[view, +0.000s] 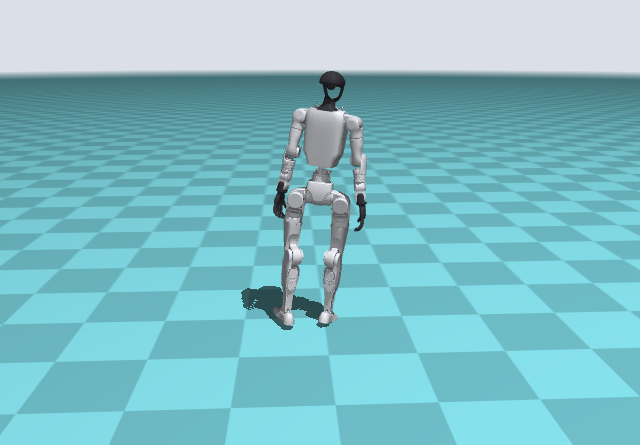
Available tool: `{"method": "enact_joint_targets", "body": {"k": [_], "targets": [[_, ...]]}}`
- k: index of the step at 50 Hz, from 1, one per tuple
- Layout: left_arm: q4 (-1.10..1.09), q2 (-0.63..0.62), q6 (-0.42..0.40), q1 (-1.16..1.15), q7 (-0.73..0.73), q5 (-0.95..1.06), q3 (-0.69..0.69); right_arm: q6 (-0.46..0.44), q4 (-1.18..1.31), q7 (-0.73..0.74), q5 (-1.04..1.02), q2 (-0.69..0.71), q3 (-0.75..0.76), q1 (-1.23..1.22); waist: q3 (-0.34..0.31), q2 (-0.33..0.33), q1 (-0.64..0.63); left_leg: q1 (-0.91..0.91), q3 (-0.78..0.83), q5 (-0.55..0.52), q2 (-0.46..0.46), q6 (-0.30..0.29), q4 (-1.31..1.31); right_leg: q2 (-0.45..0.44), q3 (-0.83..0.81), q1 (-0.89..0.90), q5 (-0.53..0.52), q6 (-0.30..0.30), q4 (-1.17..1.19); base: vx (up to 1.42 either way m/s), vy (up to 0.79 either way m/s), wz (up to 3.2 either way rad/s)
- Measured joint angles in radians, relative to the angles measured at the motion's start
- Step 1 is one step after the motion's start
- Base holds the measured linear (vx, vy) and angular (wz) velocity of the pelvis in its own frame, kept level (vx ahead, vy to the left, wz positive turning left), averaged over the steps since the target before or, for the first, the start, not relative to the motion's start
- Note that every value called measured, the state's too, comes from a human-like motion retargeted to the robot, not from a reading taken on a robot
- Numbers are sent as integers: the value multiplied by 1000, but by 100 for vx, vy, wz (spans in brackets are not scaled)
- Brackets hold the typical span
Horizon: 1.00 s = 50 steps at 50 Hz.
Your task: Upper body actions
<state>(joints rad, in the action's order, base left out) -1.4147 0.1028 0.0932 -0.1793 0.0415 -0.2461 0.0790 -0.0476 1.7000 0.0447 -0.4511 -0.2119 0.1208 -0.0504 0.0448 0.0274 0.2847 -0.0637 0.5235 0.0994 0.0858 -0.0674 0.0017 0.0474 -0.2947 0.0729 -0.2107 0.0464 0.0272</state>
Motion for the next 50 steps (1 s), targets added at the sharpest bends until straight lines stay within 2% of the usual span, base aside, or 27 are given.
{"method": "enact_joint_targets", "body": {"k": [7, 13, 17, 23, 27, 31, 33, 38, 41, 45, 50], "targets": [[-79, 7, 13, -46, -11, 25, 39, 20, -2, -5, -4, -13, -15, -7, 17, -46, -116, 74, -142, -38, -33, 13, 6, 44, -110, -55, 50, -3, -17, 21, 0, 164], [-154, 31, 28, -78, -19, 73, 89, 41, -77, -24, -15, 3, -28, -21, 40, -115, -243, 154, -222, -63, -73, 12, 32, 80, -149, -53, 70, -7, -25, 9, -3, 106], [-150, 30, 24, -110, -13, 101, 102, 67, -163, -48, -12, 15, -39, -38, 17, -149, -316, 170, -257, -57, -105, 27, 49, 100, -174, -66, 62, -8, -36, 8, 2, 31], [-116, -53, -20, -166, 6, 147, 162, 127, -277, -71, -3, 48, -59, -57, 2, -129, -305, 157, -254, -30, -126, 42, 38, 123, -195, -73, 39, -26, -39, 12, 22, -1], [-120, -99, -103, -170, 19, 291, 225, 147, -284, -73, 35, 76, -94, -44, 12, -114, -272, 152, -226, -16, -136, 61, 16, 143, -198, -51, 16, -42, -32, 15, 24, -37], [-102, -91, -123, -145, 26, 352, 241, 159, -256, -37, 41, 87, -108, -16, -23, -109, -338, 132, -127, 0, -149, 100, -11, 139, -129, -13, -11, -51, -8, 8, 16, -143], [-88, -64, -123, -135, 29, 331, 220, 162, -222, -6, 22, 85, -109, 2, -32, -104, -344, 131, -96, 8, -144, 110, -20, 145, -114, 16, -14, -79, 26, 4, 13, -96], [-43, 5, -97, -134, 28, 211, 169, 147, -115, 44, 9, 60, -93, 50, -56, -90, -262, 123, -107, 23, -127, 109, -20, 136, -85, 46, 11, -120, 100, 0, 7, -9], [-37, 31, -78, -132, 11, 167, 159, 135, -42, 62, 31, 36, -51, 95, -88, -89, -226, 99, -120, 27, -126, 112, -18, 117, -47, 25, 17, -91, 102, 0, 1, 6], [-49, 32, -44, -127, 15, 162, 180, 87, 0, 59, 95, 7, 18, 202, -68, -103, -223, 97, -156, 34, -146, 112, -15, 132, -94, -10, 11, -99, 49, 11, 0, 14], [-29, 18, 10, -85, 106, 174, 186, -23, 0, 44, 225, -8, 44, 299, -48, -108, -253, 106, -197, 28, -162, 110, -8, 154, -183, -53, 0, -113, -3, 3, -2, 43]]}}
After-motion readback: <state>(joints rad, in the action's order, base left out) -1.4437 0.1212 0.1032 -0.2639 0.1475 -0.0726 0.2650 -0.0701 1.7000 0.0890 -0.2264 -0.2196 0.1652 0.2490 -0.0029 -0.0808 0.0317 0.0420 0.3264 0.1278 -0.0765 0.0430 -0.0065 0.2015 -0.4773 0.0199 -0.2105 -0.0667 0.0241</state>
